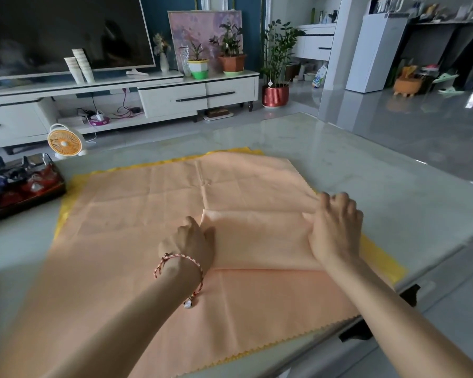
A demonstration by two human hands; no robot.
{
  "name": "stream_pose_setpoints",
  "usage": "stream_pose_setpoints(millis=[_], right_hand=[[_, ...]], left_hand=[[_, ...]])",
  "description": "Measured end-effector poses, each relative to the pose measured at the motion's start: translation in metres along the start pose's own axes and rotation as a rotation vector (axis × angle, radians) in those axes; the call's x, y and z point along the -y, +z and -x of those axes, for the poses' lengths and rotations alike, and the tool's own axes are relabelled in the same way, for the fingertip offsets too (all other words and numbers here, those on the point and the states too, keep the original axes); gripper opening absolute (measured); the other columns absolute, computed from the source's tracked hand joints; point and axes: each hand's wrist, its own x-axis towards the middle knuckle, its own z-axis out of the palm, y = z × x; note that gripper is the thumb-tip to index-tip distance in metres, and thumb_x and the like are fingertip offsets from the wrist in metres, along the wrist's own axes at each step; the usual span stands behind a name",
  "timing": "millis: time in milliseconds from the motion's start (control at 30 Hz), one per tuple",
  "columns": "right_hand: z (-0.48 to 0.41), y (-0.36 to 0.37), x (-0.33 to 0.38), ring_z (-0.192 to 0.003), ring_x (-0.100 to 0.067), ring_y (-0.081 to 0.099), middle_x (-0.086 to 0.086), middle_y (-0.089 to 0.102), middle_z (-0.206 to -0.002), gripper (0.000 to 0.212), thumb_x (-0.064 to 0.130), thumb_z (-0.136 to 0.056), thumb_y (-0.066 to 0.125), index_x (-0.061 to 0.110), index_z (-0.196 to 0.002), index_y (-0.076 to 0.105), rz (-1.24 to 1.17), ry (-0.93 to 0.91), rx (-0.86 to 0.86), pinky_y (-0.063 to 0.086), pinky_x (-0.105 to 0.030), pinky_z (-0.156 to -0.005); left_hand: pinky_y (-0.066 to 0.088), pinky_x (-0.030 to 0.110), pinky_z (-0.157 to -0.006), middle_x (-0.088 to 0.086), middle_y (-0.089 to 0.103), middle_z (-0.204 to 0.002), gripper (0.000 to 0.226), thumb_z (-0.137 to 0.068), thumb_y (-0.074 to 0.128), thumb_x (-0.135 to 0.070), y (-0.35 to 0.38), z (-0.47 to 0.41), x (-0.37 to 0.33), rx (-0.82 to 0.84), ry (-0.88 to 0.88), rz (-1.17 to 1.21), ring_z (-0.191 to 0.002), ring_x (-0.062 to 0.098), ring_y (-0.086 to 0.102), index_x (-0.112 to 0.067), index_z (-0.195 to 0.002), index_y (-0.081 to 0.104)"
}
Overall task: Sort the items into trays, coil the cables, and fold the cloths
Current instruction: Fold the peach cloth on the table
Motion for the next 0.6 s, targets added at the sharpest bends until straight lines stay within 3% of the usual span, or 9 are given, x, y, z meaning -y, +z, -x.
stream_pose_setpoints(millis=[100,200,300,400,500,600], right_hand=[[0.009,0.0,0.035,-0.111,-0.031,0.047,-0.011,0.051,-0.12,0.032,0.005,-0.085,0.048,0.01,-0.116,0.055,-0.176,-0.363,-0.014,0.032,-0.037,-0.091],[0.028,0.012,0.068,-0.124,-0.027,0.044,-0.01,0.051,-0.133,0.033,0.023,-0.096,0.044,0.01,-0.123,0.056,-0.417,-0.682,0.158,0.024,-0.031,-0.104],[0.022,0.029,0.064,-0.145,-0.016,0.007,-0.001,0.013,-0.158,0.055,0.047,-0.099,0.026,0.019,-0.147,0.026,-0.31,-0.604,0.385,-0.002,-0.034,-0.115],[-0.001,0.036,0.032,-0.146,-0.015,-0.005,0.001,-0.002,-0.159,0.062,0.055,-0.097,0.017,0.024,-0.151,0.009,-0.154,-0.418,0.432,-0.006,-0.039,-0.115],[-0.011,0.027,0.006,-0.146,-0.021,0.006,-0.006,0.009,-0.158,0.059,0.048,-0.099,0.022,0.015,-0.149,0.018,-0.102,-0.276,0.385,0.003,-0.041,-0.117],[-0.016,0.006,0.016,-0.134,-0.027,0.033,-0.011,0.037,-0.144,0.055,0.021,-0.092,0.046,0.01,-0.143,0.028,-0.276,-0.288,0.33,0.03,-0.036,-0.107]], left_hand=[[0.037,0.032,-0.074,0.01,0.051,-0.121,0.049,-0.096,0.032,-0.049,-0.002,-0.002,-0.004,0.024,-0.02,-0.103,-0.112,0.029,0.053,-0.008,-0.117,0.048],[0.038,0.036,-0.09,0.011,0.047,-0.126,0.053,-0.097,0.029,-0.049,-0.002,-0.002,-0.001,0.056,-0.012,-0.104,-0.121,0.029,0.041,-0.007,-0.121,0.05],[0.038,0.035,-0.09,0.012,0.05,-0.122,0.054,-0.097,0.029,-0.05,-0.002,-0.005,0.004,0.059,0.013,-0.047,-0.119,0.03,0.042,-0.007,-0.115,0.055],[0.038,0.035,-0.077,0.01,0.057,-0.101,0.042,-0.096,0.035,-0.049,0.0,-0.005,0.009,0.01,0.027,0.143,-0.103,0.03,0.049,-0.014,-0.085,0.055],[0.03,0.027,-0.052,0.002,0.045,-0.06,0.039,-0.093,0.049,-0.039,-0.002,-0.001,0.01,-0.116,0.103,0.537,-0.063,0.027,0.042,-0.016,-0.064,0.035],[0.029,0.02,-0.048,-0.006,0.04,-0.05,0.032,-0.09,0.059,-0.032,-0.018,0.004,0.009,-0.313,0.368,0.7,-0.049,0.015,0.034,-0.018,-0.068,0.04]])
